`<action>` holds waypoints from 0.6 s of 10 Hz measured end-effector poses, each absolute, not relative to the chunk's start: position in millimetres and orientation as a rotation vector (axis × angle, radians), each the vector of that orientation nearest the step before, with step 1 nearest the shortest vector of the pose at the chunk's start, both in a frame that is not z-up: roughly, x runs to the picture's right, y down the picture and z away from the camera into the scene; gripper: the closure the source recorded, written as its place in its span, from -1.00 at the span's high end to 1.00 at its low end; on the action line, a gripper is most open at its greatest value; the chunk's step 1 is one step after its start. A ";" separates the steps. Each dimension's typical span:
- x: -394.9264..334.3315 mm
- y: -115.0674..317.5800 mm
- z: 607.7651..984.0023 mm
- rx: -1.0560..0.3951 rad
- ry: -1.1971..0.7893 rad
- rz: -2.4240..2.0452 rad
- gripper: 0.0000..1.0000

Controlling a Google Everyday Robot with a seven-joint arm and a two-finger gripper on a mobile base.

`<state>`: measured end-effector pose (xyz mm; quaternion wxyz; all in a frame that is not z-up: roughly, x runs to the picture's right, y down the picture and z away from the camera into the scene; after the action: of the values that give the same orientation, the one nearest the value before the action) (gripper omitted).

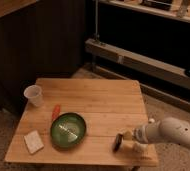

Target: Knock the eraser over

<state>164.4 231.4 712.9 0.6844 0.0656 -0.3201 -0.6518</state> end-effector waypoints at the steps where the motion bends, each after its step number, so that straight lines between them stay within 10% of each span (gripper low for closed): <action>1: 161.6 229.9 714.0 0.149 -0.718 -1.464 -0.74; 6: 147.5 223.9 719.4 0.155 -0.711 -1.476 -0.74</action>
<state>147.5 223.9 719.4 0.6801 0.0691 -0.3166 -0.6576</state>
